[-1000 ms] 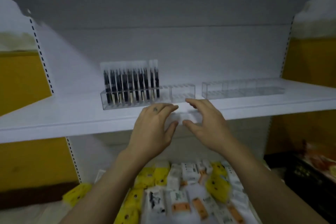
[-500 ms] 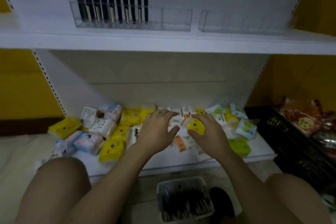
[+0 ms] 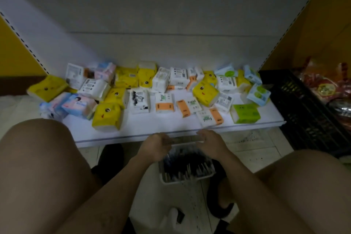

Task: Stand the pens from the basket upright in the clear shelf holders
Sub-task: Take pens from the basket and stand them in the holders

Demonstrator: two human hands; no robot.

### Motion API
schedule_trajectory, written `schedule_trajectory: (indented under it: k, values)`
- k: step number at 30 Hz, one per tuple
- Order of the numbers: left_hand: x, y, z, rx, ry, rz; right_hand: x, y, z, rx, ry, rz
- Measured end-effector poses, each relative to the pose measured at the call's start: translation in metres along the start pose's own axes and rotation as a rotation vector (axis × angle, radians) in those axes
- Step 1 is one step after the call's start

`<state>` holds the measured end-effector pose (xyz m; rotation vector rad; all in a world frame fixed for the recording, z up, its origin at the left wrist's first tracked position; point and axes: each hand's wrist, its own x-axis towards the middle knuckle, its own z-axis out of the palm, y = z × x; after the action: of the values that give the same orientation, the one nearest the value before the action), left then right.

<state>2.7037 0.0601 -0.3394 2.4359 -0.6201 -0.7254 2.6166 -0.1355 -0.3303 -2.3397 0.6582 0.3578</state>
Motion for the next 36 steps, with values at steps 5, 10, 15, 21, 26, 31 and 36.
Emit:
schedule_trajectory:
  k: [5,10,15,21,26,31,36]
  values:
    - [0.017,-0.016,0.036,0.009,-0.179,-0.037,0.002,0.017,0.040,-0.089,-0.210,0.006]
    - [0.025,-0.044,0.068,-0.014,-0.236,-0.189,0.005,0.046,0.065,-0.241,-0.408,0.088]
    - [0.019,-0.063,0.123,0.014,-0.391,-0.237,0.018,0.079,0.064,-0.227,-0.420,0.236]
    - [0.040,-0.058,0.165,-0.188,-0.341,-0.324,0.039,0.086,0.083,-0.102,-0.380,0.324]
    - [0.049,-0.055,0.175,-0.146,-0.432,-0.279,0.051,0.089,0.124,-0.169,-0.359,0.227]
    - [0.065,-0.064,0.181,-0.075,-0.573,-0.295,0.049,0.099,0.148,-0.076,-0.289,0.280]
    - [0.073,-0.068,0.184,-0.031,-0.622,-0.328,0.053,0.093,0.158,-0.158,-0.344,0.139]
